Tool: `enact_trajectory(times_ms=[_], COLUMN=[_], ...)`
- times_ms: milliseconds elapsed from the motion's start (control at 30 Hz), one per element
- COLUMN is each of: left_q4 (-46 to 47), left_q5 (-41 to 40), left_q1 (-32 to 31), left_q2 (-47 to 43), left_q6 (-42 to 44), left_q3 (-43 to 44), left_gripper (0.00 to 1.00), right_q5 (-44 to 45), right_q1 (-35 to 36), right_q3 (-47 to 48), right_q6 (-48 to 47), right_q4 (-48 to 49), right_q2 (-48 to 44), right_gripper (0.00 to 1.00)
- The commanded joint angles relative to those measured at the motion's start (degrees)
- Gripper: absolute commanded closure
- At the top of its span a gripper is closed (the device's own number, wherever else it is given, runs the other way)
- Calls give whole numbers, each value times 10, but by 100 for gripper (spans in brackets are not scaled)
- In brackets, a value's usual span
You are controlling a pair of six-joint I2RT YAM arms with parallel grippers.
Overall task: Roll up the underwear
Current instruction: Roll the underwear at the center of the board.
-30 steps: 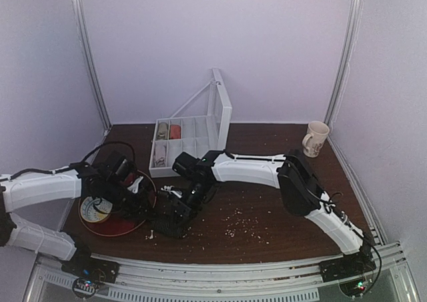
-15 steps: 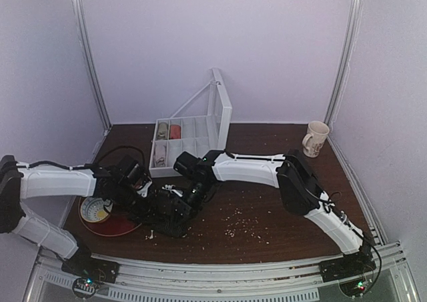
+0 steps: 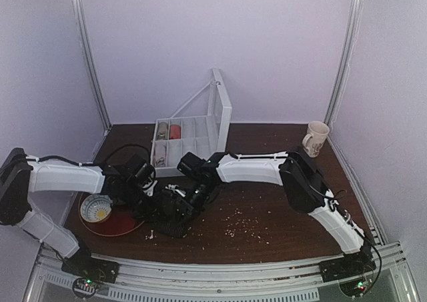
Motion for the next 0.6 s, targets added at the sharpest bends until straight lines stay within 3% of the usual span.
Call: enact_trajectory(times_ms=[0,333,567], left_q4=[-34,-33,-28], left_q5=[-16,-16,-12], left_q1=[-11,-14,-16], left_q2=[31,38,39], left_q6=[7,10,10], left_q3=[-8,-5,-4], left_gripper=[94,94,94], right_q5=[114,203,250], right_q1=[-13,-9,18], right_q3=[-80,-232,-264], right_q6=[24,35,-2], right_q4=[75,198,215], right_q2=[-38,-168,-189], right_gripper=[73,67,64])
